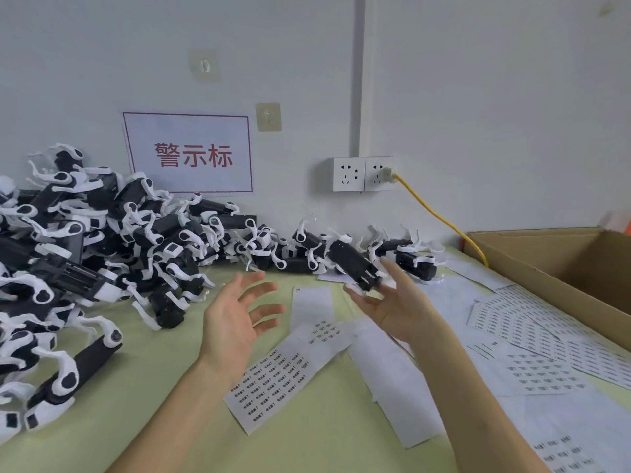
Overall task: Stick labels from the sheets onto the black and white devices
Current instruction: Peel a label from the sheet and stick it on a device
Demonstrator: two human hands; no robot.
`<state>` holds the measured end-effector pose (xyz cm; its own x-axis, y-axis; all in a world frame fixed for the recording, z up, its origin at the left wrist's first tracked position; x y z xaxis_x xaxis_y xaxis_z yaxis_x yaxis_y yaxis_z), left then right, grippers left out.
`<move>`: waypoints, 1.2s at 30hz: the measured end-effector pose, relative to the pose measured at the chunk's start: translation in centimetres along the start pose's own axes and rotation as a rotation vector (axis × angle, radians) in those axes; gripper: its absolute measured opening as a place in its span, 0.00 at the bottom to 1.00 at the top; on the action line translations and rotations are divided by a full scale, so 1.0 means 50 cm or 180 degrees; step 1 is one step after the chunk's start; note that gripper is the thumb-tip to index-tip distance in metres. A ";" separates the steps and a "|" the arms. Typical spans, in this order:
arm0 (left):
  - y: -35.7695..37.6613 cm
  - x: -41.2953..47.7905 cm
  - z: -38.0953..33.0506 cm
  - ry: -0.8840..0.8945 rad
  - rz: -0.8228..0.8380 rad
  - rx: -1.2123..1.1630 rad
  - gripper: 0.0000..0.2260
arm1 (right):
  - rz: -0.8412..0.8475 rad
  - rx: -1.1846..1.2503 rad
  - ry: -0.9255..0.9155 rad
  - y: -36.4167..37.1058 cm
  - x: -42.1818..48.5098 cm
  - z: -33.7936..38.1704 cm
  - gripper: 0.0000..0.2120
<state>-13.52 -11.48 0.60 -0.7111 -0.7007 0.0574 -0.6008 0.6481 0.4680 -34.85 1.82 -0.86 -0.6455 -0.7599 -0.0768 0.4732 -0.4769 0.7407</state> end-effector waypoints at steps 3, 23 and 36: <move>0.000 0.002 0.004 -0.0042 0.0021 0.0033 0.18 | 0.0275 0.1222 -0.1070 -0.036 -0.007 0.117 0.35; -0.181 0.005 -0.045 0.0709 -0.2644 0.0365 0.18 | -0.0573 -0.0976 -0.0932 -0.029 0.004 0.047 0.05; -0.210 0.037 -0.041 0.0547 -0.2299 0.1188 0.09 | -0.0236 -0.1396 -0.0741 0.001 0.000 0.011 0.07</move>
<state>-7.79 -20.18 -2.41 -0.0566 -0.9984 0.0032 -0.9912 0.0566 0.1197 -35.18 2.04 -0.44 -0.7800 -0.6219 0.0693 0.5961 -0.7047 0.3849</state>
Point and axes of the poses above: each hand's wrist, its own x-axis towards the middle knuckle, its own y-axis out of the palm, z = x × y, the point moved 7 cm from there along x, towards the middle knuckle, and after that the axes turned 8 degrees about -y, right-handed, at the moved point
